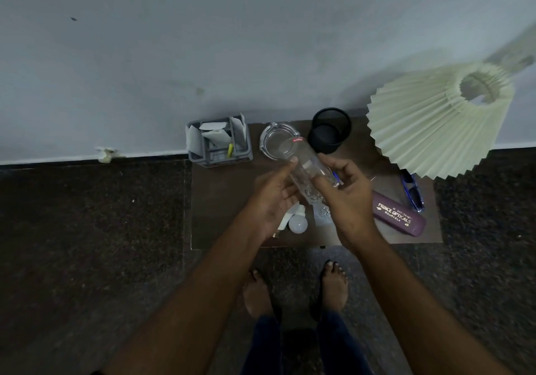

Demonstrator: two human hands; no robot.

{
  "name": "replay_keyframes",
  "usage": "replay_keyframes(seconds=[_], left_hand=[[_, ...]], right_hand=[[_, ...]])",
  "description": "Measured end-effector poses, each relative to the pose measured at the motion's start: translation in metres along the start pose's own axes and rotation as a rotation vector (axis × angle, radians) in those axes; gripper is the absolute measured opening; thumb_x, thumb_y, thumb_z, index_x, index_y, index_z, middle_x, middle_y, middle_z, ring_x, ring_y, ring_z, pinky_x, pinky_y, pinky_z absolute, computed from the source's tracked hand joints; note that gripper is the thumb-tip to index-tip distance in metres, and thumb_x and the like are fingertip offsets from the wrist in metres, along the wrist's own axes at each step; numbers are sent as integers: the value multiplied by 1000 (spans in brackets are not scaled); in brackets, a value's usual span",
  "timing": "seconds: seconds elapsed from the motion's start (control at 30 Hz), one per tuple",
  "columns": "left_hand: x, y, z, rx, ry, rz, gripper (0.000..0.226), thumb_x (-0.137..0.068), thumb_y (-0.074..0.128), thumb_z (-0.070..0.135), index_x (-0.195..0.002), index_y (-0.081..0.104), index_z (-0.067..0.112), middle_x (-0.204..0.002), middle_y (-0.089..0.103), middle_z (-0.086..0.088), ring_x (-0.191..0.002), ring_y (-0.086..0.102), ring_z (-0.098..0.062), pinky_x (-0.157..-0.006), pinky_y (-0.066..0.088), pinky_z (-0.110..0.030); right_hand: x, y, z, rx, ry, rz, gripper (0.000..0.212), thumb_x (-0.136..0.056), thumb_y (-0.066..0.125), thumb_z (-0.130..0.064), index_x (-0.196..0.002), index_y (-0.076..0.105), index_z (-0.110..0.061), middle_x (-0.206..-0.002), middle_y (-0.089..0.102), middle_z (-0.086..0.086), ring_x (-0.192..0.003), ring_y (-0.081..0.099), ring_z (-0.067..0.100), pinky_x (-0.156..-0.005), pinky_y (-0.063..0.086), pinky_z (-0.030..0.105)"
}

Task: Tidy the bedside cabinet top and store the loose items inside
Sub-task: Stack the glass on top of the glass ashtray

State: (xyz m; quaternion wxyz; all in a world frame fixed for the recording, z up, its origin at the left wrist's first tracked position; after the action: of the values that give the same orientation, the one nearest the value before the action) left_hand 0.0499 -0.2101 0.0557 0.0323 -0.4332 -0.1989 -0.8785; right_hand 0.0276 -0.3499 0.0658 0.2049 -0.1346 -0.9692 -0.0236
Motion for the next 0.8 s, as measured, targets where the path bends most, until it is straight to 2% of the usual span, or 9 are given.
replay_keyframes(seconds=[0.1, 0.17, 0.27, 0.33, 0.43, 0.53, 0.67, 0.73, 0.8], left_hand=[[-2, -7, 8, -9, 87, -82, 27, -93, 69, 20, -116, 69, 6, -109, 76, -16, -97, 74, -25, -92, 59, -43], [-3, -10, 16, -51, 152, -146, 23, -93, 67, 10, -116, 68, 12, -108, 76, -13, -96, 74, -23, -87, 61, -39], [-4, -15, 30, -170, 223, -183, 45, -91, 67, -1, -133, 57, 10, -123, 71, -13, -104, 72, -22, -91, 60, -38], [-7, -19, 40, -310, 282, -179, 52, -88, 69, -4, -135, 54, 14, -127, 70, -11, -110, 71, -22, -94, 59, -40], [-15, -26, 55, -519, 393, -137, 66, -81, 76, -4, -139, 50, 12, -131, 67, -9, -115, 70, -23, -93, 59, -39], [-23, -28, 62, -605, 502, -121, 69, -77, 79, -4, -136, 49, 15, -133, 63, -7, -119, 67, -20, -94, 57, -34], [-36, -27, 63, -704, 638, -51, 65, -75, 79, 3, -129, 48, 23, -130, 63, -1, -120, 65, -17, -101, 55, -47], [-43, -27, 63, -730, 665, -15, 64, -75, 77, 4, -131, 49, 20, -129, 64, 0, -120, 65, -16, -100, 55, -50], [-49, -27, 62, -737, 676, 23, 64, -76, 73, 4, -133, 49, 18, -128, 65, 0, -120, 65, -16, -100, 54, -51]], right_hand=[[-9, 3, -7, 1, 14, -116, 48, -82, 81, -7, -126, 61, -8, -118, 73, 5, -112, 70, 19, -98, 57, 46], [-16, 4, -12, 21, 34, -202, 57, -81, 82, -6, -132, 58, -10, -124, 71, 6, -117, 68, 21, -101, 55, 48], [-30, 3, -19, 135, 12, -322, 64, -78, 84, -7, -135, 57, -15, -120, 71, -3, -112, 69, 11, -91, 60, 33], [-38, 6, -23, 209, -24, -362, 66, -75, 87, -10, -134, 58, -17, -119, 71, -7, -109, 70, 6, -84, 60, 23], [-51, 18, -26, 324, -101, -350, 76, -69, 92, -16, -135, 55, -15, -122, 69, -7, -110, 69, 5, -88, 57, 19], [-61, 31, -22, 446, -162, -290, 79, -66, 94, -21, -133, 53, -16, -120, 69, -9, -108, 67, 4, -93, 57, 26], [-69, 47, -15, 557, -242, -180, 72, -68, 89, -29, -128, 50, -21, -106, 65, -18, -95, 66, -1, -82, 58, 23], [-73, 54, -12, 586, -269, -162, 70, -71, 87, -28, -129, 49, -22, -108, 64, -16, -97, 65, 6, -80, 57, 25], [-78, 58, -8, 591, -293, -150, 66, -73, 86, -25, -128, 50, -21, -111, 64, -13, -99, 63, 6, -81, 54, 19]])
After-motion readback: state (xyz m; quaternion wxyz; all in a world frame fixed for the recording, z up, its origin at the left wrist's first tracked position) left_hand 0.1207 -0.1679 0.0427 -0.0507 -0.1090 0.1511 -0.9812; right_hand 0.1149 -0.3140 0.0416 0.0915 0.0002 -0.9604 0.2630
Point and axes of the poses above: each hand's wrist, its own x-axis away from the middle knuckle, its own y-axis out of the palm, z = x × y, the point moved 2 cm from there along -x, towards the middle knuckle
